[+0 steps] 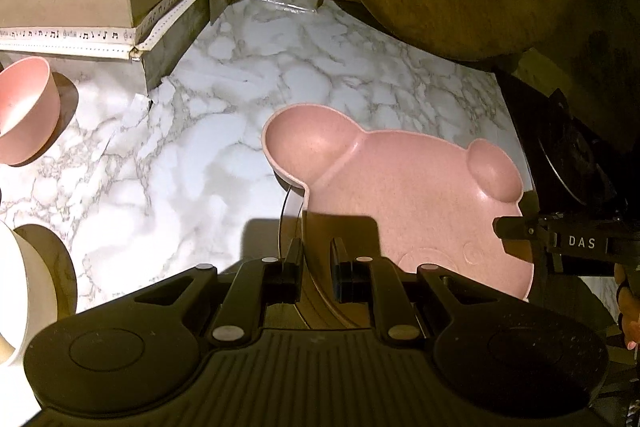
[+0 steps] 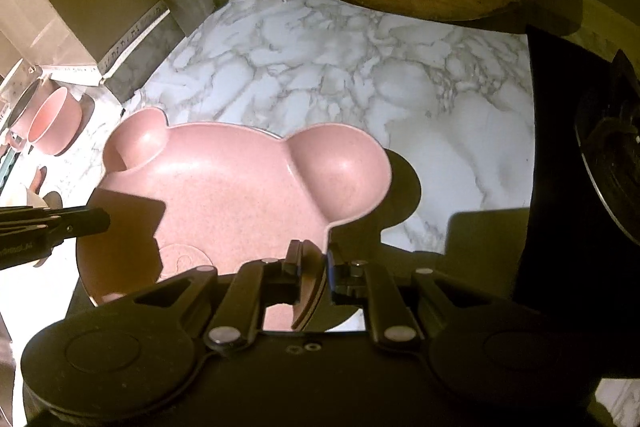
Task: Organize plates and bowls
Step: 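Carry the pink bear plate with both grippers and lower it onto the stacked plates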
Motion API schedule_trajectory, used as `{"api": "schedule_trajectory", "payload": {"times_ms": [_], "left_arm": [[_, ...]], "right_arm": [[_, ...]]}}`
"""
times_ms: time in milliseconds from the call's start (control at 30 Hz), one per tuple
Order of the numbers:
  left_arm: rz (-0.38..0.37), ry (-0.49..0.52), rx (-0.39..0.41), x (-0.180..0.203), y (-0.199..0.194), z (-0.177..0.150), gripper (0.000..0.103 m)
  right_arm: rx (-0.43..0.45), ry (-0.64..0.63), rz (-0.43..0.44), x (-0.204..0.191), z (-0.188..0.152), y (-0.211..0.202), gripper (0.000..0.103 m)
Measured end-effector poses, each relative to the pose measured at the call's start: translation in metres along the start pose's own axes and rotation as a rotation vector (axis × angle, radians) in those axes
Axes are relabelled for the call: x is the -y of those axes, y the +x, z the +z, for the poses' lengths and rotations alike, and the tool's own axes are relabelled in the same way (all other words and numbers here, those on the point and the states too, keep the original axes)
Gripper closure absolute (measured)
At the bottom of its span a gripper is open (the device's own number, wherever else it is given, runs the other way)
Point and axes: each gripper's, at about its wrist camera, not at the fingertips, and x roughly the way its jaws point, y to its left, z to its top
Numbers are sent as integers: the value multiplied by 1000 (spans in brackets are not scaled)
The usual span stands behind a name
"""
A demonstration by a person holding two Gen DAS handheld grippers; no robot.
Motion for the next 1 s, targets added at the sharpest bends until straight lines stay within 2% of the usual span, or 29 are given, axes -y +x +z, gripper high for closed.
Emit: {"api": "schedule_trajectory", "payload": {"times_ms": [300, 667, 1000], "left_arm": [[32, 7, 2, 0, 11, 2, 90], [30, -3, -8, -4, 19, 2, 90], [43, 10, 0, -2, 18, 1, 90]], "right_arm": [[22, 4, -22, -3, 1, 6, 93], [24, -16, -49, -7, 3, 13, 92], [18, -31, -63, -9, 4, 13, 83]]}}
